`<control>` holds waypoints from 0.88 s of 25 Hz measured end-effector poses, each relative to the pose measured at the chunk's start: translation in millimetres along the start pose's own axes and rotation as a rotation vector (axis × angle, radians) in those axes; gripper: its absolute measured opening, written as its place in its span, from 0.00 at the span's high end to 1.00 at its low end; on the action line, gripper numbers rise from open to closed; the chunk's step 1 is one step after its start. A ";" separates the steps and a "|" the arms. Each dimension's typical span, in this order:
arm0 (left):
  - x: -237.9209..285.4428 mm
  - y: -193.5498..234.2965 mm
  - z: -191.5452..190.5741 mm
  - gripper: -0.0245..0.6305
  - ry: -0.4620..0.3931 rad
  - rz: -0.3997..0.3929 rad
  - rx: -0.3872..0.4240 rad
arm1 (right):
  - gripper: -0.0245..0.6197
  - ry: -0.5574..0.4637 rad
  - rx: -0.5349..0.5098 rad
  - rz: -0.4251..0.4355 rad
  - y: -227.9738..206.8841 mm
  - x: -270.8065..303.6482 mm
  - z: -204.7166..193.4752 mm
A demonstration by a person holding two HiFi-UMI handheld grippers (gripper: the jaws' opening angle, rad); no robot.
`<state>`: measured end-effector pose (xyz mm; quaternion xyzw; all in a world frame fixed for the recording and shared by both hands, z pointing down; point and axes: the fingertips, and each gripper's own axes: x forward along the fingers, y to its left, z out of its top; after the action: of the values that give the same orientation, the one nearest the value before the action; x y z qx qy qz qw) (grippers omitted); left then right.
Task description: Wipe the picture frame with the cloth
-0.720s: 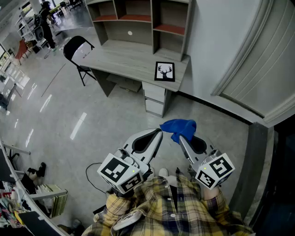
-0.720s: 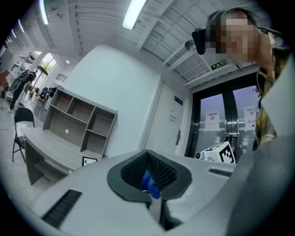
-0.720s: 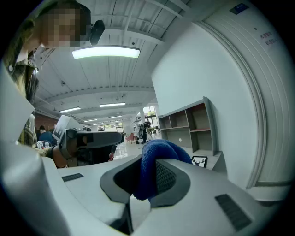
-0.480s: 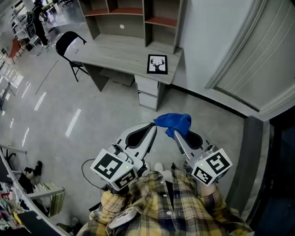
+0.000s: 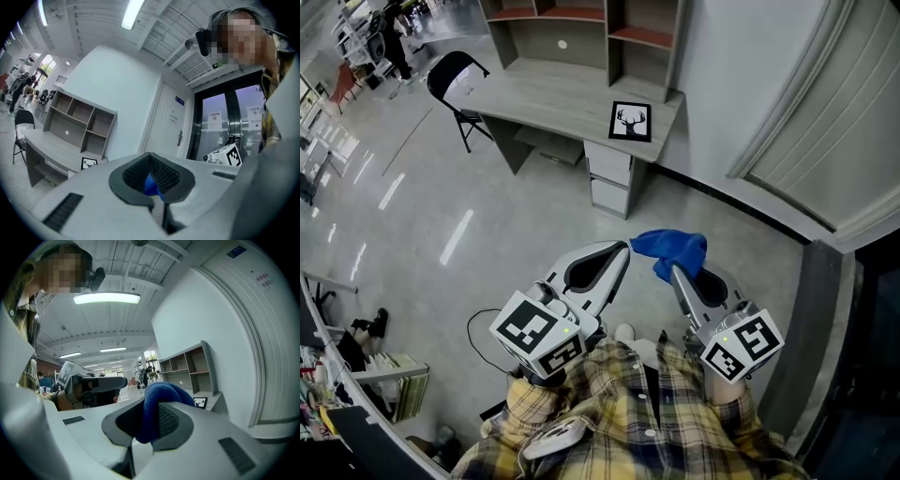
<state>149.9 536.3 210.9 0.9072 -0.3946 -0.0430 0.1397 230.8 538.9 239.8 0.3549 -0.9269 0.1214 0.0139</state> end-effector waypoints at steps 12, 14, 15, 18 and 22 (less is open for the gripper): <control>-4.5 31.8 0.7 0.96 -0.001 0.051 -0.012 | 0.88 0.013 0.026 0.036 -3.2 25.9 -4.2; -1.9 49.8 3.7 0.96 0.004 0.052 -0.018 | 0.88 0.021 0.031 0.040 -6.0 45.5 -3.3; -0.9 60.0 5.2 0.96 0.007 0.052 -0.021 | 0.88 0.026 0.036 0.041 -7.5 56.3 -3.2; 2.4 98.6 10.2 0.96 0.015 0.054 -0.030 | 0.88 0.035 0.048 0.037 -12.5 93.9 -3.6; 10.8 158.8 24.4 0.96 0.028 0.042 -0.034 | 0.88 0.041 0.055 0.019 -19.8 153.0 2.2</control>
<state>41.0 419.9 233.5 0.8967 -0.4108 -0.0342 0.1615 129.6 424.0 259.1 0.3437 -0.9261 0.1542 0.0219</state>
